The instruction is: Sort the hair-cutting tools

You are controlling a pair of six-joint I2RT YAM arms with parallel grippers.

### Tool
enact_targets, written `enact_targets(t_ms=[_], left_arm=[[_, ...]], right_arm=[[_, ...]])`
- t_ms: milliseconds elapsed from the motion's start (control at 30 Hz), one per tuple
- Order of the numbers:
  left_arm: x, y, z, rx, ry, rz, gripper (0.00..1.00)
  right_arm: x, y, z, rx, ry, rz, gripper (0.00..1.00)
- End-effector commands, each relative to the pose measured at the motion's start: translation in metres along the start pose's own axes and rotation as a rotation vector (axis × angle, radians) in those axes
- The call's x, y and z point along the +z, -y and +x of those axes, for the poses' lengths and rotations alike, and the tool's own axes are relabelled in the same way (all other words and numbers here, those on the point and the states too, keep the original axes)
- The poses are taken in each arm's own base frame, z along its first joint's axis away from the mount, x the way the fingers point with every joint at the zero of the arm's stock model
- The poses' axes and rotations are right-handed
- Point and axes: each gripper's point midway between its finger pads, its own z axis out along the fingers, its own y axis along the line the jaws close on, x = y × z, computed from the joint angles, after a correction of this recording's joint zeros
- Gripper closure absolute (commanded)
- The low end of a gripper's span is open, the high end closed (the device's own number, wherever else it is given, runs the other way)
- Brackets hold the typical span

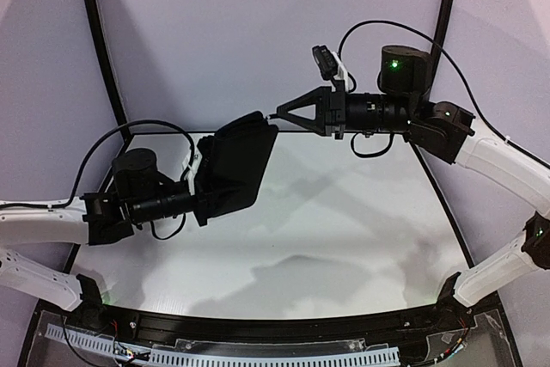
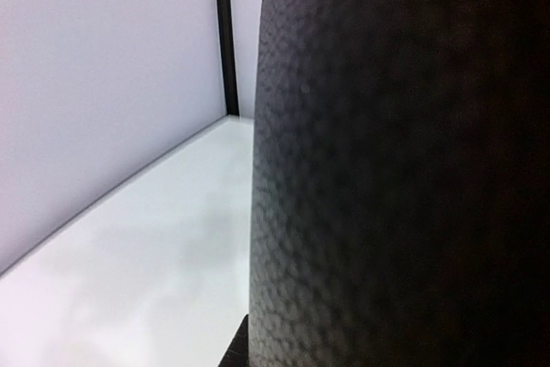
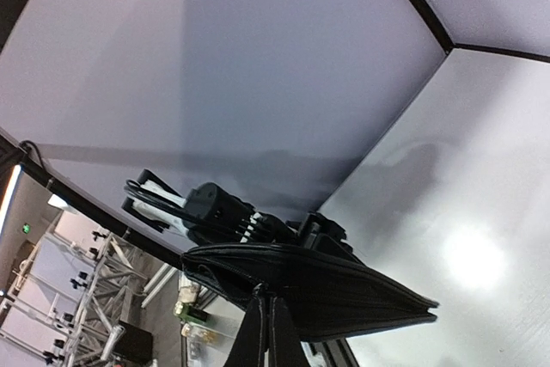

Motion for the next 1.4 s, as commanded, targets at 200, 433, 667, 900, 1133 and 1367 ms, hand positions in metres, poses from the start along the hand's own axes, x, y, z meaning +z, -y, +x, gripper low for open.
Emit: enact_targets(t_ms=[200,433,667,900,1133,1367], left_arm=[[-0.003,-0.021,0.067,-0.06,-0.331,-0.128,0.99],[0.009,-0.023,0.08,-0.117,-0.403,-0.144,0.99],[0.022,-0.025,0.102,-0.214,-0.484,-0.177,0.99],[0.024,-0.02,0.107,-0.301,-0.484,-0.168,0.99],[0.021,0.016,0.082,-0.538,-0.399,0.013,0.99],[0.024,0.028,0.079,-0.852,-0.352,0.048,0.98]], right_arm=[[0.012,-0.013,0.011,-0.07,-0.067,-0.125,1.0],[0.034,-0.017,0.014,-0.066,-0.098,-0.197,1.0],[0.045,-0.031,0.015,-0.113,-0.114,-0.268,1.0],[0.025,-0.036,0.012,-0.184,-0.098,-0.191,0.93],[-0.027,0.033,-0.007,-0.131,0.062,0.243,0.16],[-0.12,0.076,-0.004,-0.119,0.301,0.551,0.01]])
